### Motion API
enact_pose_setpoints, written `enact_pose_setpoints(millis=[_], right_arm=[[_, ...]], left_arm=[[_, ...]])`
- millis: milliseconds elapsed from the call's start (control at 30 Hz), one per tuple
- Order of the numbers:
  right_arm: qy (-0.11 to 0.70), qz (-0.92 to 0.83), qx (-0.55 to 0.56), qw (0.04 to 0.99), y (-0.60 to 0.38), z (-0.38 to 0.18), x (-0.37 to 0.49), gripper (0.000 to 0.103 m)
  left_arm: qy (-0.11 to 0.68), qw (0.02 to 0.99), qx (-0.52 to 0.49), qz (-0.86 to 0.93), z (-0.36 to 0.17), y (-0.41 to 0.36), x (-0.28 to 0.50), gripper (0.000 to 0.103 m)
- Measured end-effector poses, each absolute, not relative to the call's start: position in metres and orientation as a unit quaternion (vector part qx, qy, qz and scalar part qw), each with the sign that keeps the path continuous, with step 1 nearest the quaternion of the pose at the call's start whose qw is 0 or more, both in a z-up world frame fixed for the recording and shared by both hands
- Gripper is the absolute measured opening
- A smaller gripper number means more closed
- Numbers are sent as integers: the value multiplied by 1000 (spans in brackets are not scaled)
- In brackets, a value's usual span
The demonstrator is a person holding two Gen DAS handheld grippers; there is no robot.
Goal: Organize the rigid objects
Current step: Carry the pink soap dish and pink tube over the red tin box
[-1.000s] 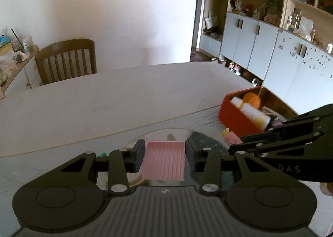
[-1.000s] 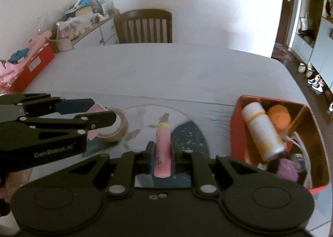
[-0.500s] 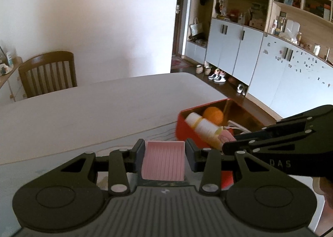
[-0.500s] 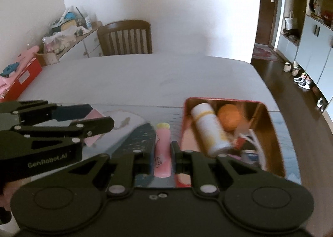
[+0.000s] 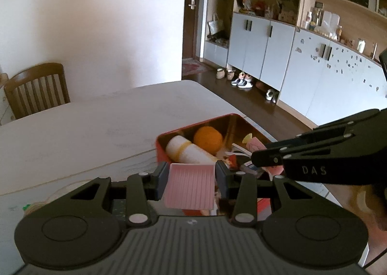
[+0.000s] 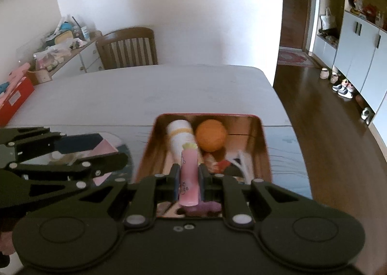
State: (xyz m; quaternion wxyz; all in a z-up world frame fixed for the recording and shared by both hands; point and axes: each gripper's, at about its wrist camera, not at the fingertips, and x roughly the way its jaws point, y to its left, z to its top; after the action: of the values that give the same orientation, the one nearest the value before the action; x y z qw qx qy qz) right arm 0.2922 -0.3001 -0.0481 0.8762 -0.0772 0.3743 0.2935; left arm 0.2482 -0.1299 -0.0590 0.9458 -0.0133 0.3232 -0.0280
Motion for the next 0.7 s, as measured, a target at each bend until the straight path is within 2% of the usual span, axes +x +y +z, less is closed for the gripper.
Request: enact_pose_setpoints(millis=[700], right_arm=[[414, 304, -100, 852, -313, -86, 357, 15]], left_arm=[[383, 923, 32, -16, -100, -178, 310, 41]])
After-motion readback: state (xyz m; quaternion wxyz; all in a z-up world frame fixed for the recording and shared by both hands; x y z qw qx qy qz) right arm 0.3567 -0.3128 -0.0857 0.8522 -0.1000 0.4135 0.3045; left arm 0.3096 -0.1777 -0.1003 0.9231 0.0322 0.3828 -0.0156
